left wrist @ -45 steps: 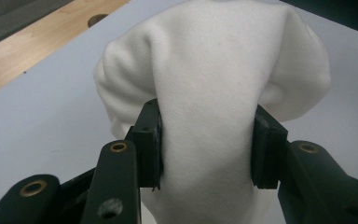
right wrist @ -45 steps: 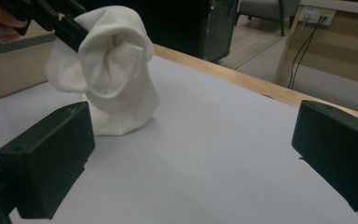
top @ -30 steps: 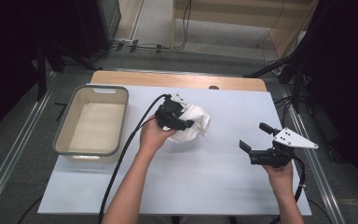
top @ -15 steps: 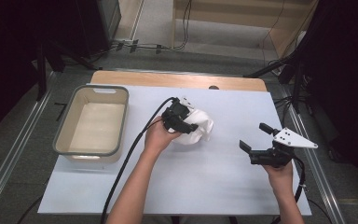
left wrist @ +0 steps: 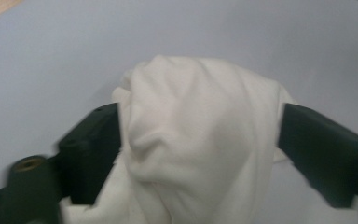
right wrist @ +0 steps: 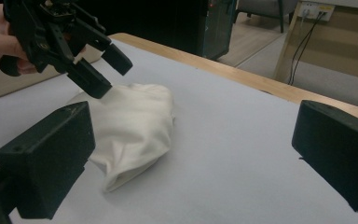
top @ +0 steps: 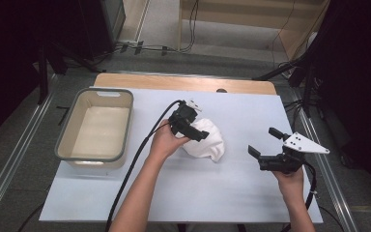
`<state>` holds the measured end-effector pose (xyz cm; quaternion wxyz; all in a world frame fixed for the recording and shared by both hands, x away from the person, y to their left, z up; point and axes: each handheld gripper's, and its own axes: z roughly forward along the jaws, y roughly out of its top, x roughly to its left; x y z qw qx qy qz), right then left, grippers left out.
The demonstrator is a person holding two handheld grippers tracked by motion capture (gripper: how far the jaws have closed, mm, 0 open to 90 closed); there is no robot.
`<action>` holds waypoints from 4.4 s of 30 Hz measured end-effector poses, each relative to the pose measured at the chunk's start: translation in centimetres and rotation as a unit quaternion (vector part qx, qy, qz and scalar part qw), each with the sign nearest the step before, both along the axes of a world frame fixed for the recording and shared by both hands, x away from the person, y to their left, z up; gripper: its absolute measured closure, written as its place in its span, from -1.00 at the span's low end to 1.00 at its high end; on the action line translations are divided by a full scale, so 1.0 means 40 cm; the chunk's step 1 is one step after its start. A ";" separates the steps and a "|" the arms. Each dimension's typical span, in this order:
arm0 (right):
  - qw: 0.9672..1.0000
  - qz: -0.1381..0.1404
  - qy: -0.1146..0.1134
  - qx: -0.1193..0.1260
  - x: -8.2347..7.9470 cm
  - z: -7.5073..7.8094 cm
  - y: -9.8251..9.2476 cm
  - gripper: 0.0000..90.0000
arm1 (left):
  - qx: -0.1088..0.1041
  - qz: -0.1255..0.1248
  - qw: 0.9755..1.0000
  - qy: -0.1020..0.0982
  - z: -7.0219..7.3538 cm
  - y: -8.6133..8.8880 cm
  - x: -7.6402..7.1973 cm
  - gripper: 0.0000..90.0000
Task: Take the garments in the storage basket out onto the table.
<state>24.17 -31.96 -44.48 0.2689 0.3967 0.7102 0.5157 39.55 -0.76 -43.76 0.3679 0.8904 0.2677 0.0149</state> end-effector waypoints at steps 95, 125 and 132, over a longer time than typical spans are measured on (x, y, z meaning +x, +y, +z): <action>1.000 0.004 0.004 -0.004 0.002 -0.005 0.008 -1.00 | -0.127 0.112 0.975 -0.145 0.165 0.333 -0.163 -1.00; 1.000 0.004 0.004 -0.003 -0.001 -0.006 0.011 -1.00 | -0.150 0.171 0.958 -0.176 0.142 0.491 -0.248 -1.00; 1.000 0.005 0.002 -0.003 -0.003 -0.004 0.012 -1.00 | -0.154 0.173 0.955 -0.184 0.121 0.506 -0.274 -1.00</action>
